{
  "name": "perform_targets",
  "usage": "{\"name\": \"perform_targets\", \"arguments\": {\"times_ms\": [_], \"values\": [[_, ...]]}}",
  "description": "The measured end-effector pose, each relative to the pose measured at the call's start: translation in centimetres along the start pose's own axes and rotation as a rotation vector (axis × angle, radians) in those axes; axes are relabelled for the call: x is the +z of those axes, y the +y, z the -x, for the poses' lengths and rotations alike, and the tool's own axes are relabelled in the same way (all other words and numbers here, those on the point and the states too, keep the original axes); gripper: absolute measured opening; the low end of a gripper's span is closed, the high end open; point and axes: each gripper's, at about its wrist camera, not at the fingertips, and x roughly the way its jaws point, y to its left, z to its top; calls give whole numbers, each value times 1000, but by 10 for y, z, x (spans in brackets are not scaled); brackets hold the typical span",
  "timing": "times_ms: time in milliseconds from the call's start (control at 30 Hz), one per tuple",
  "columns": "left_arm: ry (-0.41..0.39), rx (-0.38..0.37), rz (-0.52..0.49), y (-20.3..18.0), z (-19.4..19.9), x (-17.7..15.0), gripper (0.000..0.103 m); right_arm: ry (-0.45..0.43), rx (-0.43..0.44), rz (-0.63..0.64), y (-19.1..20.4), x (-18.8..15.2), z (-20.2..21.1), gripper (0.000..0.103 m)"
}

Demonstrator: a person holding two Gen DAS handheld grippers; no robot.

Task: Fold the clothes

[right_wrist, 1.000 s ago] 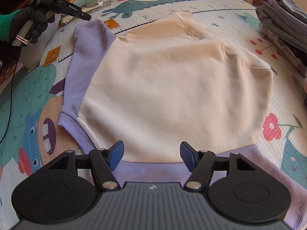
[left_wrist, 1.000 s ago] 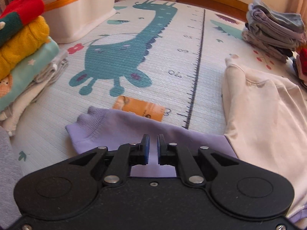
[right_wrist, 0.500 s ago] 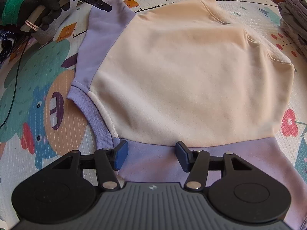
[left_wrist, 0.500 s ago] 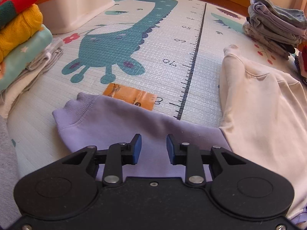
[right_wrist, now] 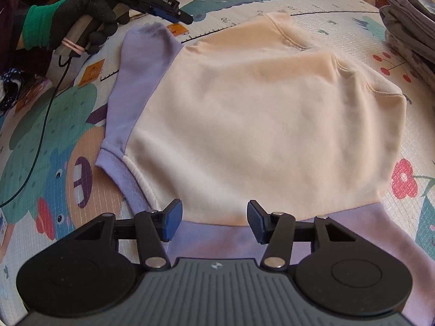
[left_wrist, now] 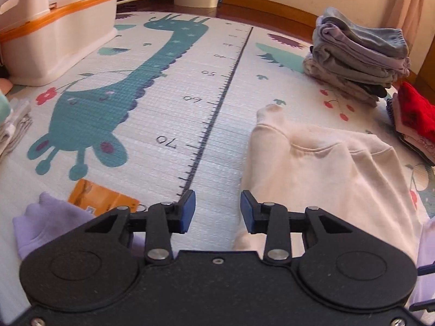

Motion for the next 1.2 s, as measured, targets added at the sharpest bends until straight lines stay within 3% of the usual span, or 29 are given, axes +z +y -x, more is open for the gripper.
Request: {"name": "perform_targets", "arguments": {"times_ms": [200,300,467,567,633,800,967,1100,1133,1167,1200], "values": [[46,-74,99,9,-38,52,35,-114,-138,-28,-42,43,-1,52],[73,-118,130,19,-54,78,35,-149,-142,50,-32,61,-9,53],[162,-161,100,24,-79,98,35,-183,-10,320,43,90,-40,51],[191,-187,83,24,-86,98,35,-159,94,521,96,89,-57,36],[198,-208,89,25,-90,97,35,-125,154,612,121,81,-64,32],[204,-232,143,28,-98,97,35,-103,171,633,139,72,-70,32],[227,-238,103,21,-103,103,35,-127,154,613,141,89,-83,32],[238,-249,80,20,-107,106,35,-68,204,619,146,97,-101,32],[236,-246,59,18,-108,106,31,-54,219,621,147,97,-103,32],[232,-242,36,16,-109,107,21,-44,233,602,146,98,-104,34],[229,-237,12,14,-111,107,4,-34,245,577,145,99,-105,34]]}}
